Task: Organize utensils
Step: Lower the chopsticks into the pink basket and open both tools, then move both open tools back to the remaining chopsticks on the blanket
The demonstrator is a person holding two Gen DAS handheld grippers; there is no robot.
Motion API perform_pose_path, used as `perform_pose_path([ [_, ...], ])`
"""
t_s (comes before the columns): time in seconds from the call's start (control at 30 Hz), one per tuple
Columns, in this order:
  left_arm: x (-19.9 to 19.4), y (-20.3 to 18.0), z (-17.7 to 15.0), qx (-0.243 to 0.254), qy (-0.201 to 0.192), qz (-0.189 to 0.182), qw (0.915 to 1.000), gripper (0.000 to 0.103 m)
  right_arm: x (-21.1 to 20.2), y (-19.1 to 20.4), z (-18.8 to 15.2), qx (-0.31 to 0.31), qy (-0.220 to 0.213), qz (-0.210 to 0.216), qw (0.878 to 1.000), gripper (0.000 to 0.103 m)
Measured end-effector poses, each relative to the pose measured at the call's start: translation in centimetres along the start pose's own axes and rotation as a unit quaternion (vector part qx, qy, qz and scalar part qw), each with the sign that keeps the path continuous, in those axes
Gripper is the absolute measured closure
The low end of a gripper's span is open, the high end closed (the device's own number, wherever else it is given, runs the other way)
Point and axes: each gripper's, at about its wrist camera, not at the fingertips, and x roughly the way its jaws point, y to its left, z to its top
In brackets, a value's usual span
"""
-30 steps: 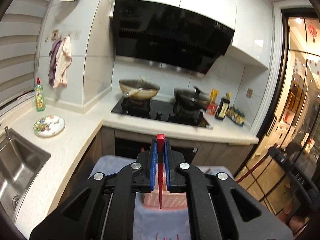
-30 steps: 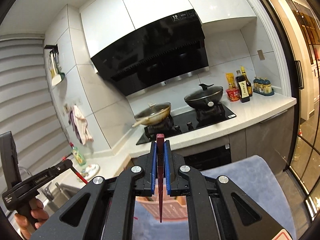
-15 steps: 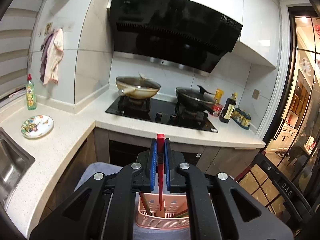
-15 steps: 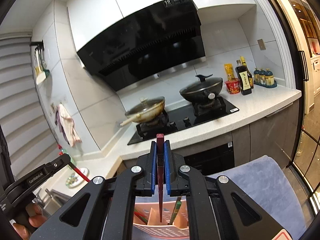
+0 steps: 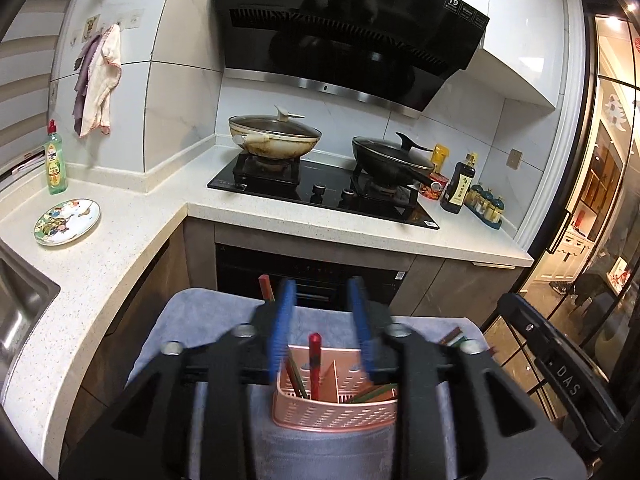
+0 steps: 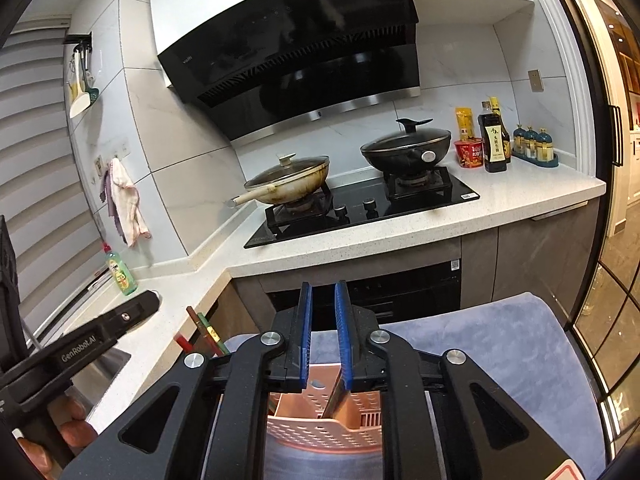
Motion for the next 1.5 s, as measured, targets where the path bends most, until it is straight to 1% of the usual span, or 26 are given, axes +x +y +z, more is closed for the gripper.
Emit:
perform_pose_path([
  [0.07,-0.7,0.1,-0.2,-0.001,-0.005,0.003,1.0000,0.058,-0.7,0.2,0.0,-0.002,-0.001,0.004,1.000,0.089],
  [0.13,-1.3,0.0,-0.5,0.002,-0.005,0.006,1.0000,0.057,-1.3,0.4,0.0,-0.003,-0.002,0.008,1.000,0.087],
  [0.27,-2.5,0.0,-1.1,0.003,0.000,0.011,0.9999,0.057,-3.4,0.8,-0.4,-0.008,-0.006,0.016,1.000,0.081],
  [0.3,-2.9,0.0,-1.3,0.005,0.000,0.012,0.9999,0.057,-3.8,0.9,-0.6,-0.009,-0.005,0.018,1.000,0.080],
  [0.57,-6.3,-0.1,-3.5,0.023,0.002,0.026,0.9994,0.045,-7.5,1.5,-3.3,-0.014,0.017,0.033,0.999,0.079],
  [0.63,-7.3,-0.3,-4.4,0.029,0.003,0.028,0.9992,0.040,-8.5,1.7,-4.3,-0.014,0.025,0.034,0.999,0.077],
  [0.67,-7.8,-0.3,-4.9,0.031,0.003,0.029,0.9991,0.039,-9.2,1.7,-5.0,-0.017,0.030,0.032,0.999,0.075],
  [0.83,-9.9,-0.2,-8.2,0.044,0.021,0.030,0.9984,0.039,-11.7,2.1,-8.5,-0.038,0.047,0.015,0.998,0.075],
  [1.0,-11.3,0.2,-11.6,0.043,0.043,0.024,0.9979,0.039,-13.9,1.6,-13.6,-0.053,0.082,-0.002,0.995,0.075],
  [1.1,-12.3,0.2,-14.1,0.058,0.049,0.029,0.9967,0.039,-14.8,1.0,-16.2,-0.058,0.101,-0.014,0.993,0.075],
  [1.13,-12.6,0.2,-14.8,0.066,0.050,0.033,0.9960,0.038,-15.2,0.8,-17.3,-0.059,0.112,-0.018,0.992,0.075],
  [1.2,-13.0,0.2,-16.3,0.072,0.055,0.038,0.9951,0.034,-15.6,0.1,-18.8,-0.051,0.127,-0.022,0.990,0.075],
  [1.3,-13.4,0.4,-18.4,0.071,0.069,0.036,0.9944,0.032,-16.2,-0.8,-20.8,-0.036,0.148,-0.024,0.988,0.075],
  [1.37,-13.5,0.6,-20.0,0.070,0.084,0.034,0.9934,0.031,-16.6,-1.1,-22.1,-0.033,0.157,-0.030,0.987,0.075],
  [1.5,-13.7,0.9,-22.9,0.070,0.107,0.041,0.9909,0.031,-17.1,-1.2,-24.1,-0.034,0.166,-0.038,0.985,0.075],
])
